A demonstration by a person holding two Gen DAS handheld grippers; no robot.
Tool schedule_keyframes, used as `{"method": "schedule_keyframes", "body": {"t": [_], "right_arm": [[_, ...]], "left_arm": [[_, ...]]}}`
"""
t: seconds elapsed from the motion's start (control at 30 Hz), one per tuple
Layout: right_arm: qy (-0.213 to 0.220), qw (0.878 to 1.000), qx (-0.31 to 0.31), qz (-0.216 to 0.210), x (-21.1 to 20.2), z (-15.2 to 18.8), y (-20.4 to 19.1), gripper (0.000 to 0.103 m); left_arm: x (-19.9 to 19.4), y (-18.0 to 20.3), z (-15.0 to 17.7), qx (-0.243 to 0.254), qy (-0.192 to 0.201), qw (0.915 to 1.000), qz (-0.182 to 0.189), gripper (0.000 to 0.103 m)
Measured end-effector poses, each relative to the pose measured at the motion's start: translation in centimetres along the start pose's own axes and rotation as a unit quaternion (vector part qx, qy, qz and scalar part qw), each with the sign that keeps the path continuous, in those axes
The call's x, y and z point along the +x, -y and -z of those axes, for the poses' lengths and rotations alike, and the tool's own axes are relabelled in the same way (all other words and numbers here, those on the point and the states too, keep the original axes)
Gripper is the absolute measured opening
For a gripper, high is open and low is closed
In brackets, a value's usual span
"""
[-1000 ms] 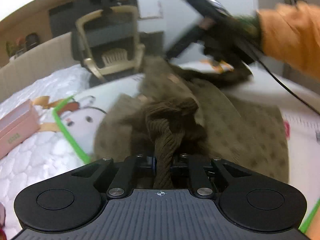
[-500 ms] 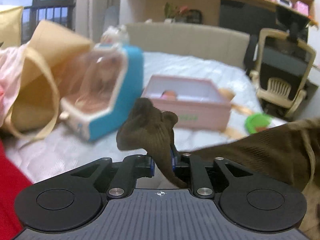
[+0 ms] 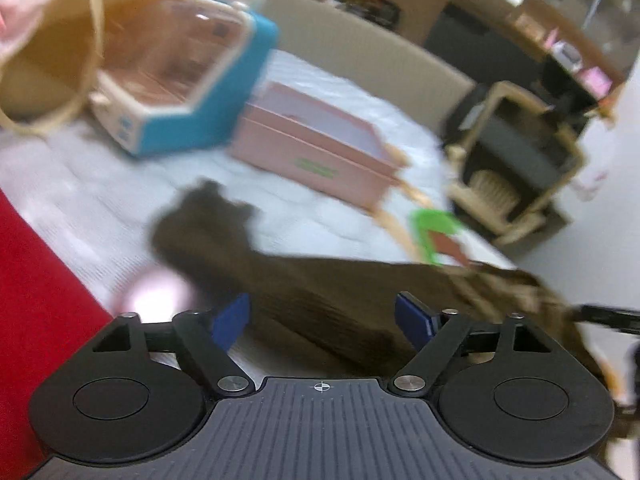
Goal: Fold clothes
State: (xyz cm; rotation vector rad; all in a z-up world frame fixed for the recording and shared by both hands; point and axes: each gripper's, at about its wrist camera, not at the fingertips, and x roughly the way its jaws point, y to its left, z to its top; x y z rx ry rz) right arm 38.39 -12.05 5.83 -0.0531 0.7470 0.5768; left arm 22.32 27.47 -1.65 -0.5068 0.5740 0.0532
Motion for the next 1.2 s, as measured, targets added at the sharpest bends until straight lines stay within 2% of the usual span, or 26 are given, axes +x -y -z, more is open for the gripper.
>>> {"method": "schedule_keyframes", "body": {"t": [0.07, 0.1, 0.17, 0.23, 0.33, 0.4, 0.53, 0.57, 0.63, 0.77, 0.9, 0.97, 1.03, 1.1, 1.2], "right_arm": [[-0.017, 0.996, 0.040, -0.083, 2.0, -0.1, -2.0, 0.056], [-0.019, 0.993, 0.048, -0.108, 3.0, -0.2, -3.2, 0.056], [-0.020, 0.990, 0.045, -0.134, 5.3, -0.6, -5.5, 0.059], [-0.032, 0.992, 0.035, -0.119, 8.2, -1.0, -7.2, 0.066], [-0.058, 0.996, 0.034, -0.061, 11.4, -0.9, -8.6, 0.066], [-0.074, 0.994, 0.040, -0.077, 12.2, -1.2, -8.8, 0.066], [-0.064, 0.977, 0.119, -0.167, 12.2, -2.6, -8.2, 0.068], [-0.032, 0.977, 0.131, -0.163, 11.8, -3.3, -7.9, 0.068], [0.030, 0.983, 0.134, -0.119, 11.3, -4.5, -7.1, 0.069], [-0.032, 0.983, 0.148, -0.108, 12.0, -3.9, -5.2, 0.070], [0.022, 0.995, 0.067, -0.069, 4.3, -1.0, -4.3, 0.070], [0.054, 0.997, 0.022, -0.048, 0.0, 0.5, -3.9, 0.075], [0.076, 0.996, -0.030, -0.020, -4.2, 2.7, -3.6, 0.084], [0.079, 0.992, -0.094, 0.021, -8.6, 6.3, -3.4, 0.085], [0.080, 0.986, -0.137, 0.058, -14.5, 11.3, -3.0, 0.085]], "left_arm": [[-0.2, 0.9, 1.5, -0.002, 0.000, 0.9988, 0.049, 0.093], [-0.1, 1.4, 2.2, 0.004, -0.004, 0.9971, 0.076, 0.094], [0.3, 2.2, 3.2, 0.023, -0.005, 0.9943, 0.104, 0.095], [0.8, 2.9, 4.1, 0.039, -0.021, 0.9924, 0.115, 0.095], [1.6, 2.8, 5.1, 0.040, -0.055, 0.9889, 0.132, 0.096], [1.9, 2.4, 5.5, 0.033, -0.065, 0.9875, 0.140, 0.097], [2.0, 2.7, 5.9, 0.036, -0.071, 0.9854, 0.150, 0.099], [2.0, 2.8, 6.0, 0.041, -0.072, 0.9854, 0.149, 0.099], [2.0, 3.1, 6.2, 0.053, -0.072, 0.9852, 0.146, 0.100], [1.9, 3.5, 6.5, 0.068, -0.072, 0.9849, 0.142, 0.102], [1.7, 3.6, 6.5, 0.074, -0.070, 0.9854, 0.136, 0.102], [1.6, 3.9, 6.4, 0.080, -0.069, 0.9861, 0.128, 0.102], [0.9, 4.7, 6.3, 0.100, -0.061, 0.9879, 0.101, 0.102], [-1.1, 6.0, 6.6, 0.135, -0.047, 0.9870, 0.074, 0.102], [-5.6, 7.8, 8.1, 0.190, -0.029, 0.9796, 0.060, 0.103]]}}
